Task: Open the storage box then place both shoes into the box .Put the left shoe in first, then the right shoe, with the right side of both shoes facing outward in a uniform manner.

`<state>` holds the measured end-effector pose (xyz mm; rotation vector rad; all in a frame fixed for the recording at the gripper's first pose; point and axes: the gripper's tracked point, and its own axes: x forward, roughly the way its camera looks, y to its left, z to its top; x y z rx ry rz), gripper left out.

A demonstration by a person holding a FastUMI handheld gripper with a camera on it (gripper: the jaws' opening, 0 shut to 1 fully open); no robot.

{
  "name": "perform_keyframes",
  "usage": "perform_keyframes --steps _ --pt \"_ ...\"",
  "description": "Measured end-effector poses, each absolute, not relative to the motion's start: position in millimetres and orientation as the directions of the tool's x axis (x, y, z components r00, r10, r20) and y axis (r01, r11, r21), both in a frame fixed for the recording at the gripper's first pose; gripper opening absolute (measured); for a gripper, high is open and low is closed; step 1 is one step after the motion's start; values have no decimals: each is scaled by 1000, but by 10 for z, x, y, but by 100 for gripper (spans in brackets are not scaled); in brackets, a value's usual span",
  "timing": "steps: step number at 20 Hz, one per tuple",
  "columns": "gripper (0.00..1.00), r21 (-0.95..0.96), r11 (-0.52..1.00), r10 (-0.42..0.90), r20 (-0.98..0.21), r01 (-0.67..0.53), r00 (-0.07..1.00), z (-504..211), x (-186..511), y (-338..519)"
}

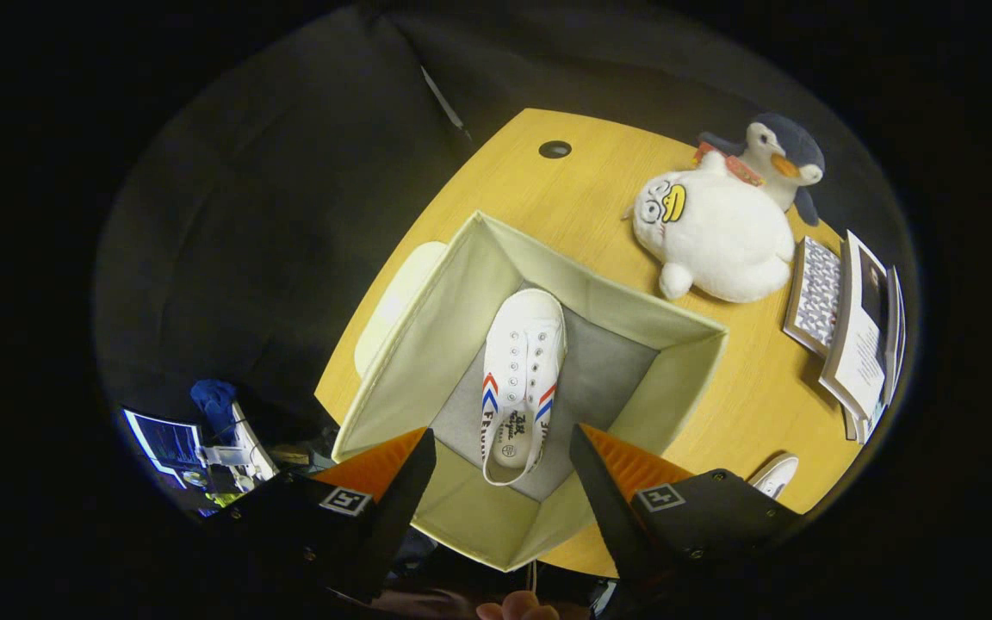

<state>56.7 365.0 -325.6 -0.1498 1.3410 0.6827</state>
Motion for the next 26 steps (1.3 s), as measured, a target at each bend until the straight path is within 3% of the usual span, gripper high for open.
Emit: perform_keyframes --steps 5,13,20,26 --pt "96 288 803 421 -894 -522 155 -2749 583 3134" --pt "96 316 869 420 -877 -380 231 -2500 553 1973" --pt "96 231 926 312 -914 -299 258 -2963 297 800" --pt "96 155 960 199 -964 -232 176 -3596 112 -56"
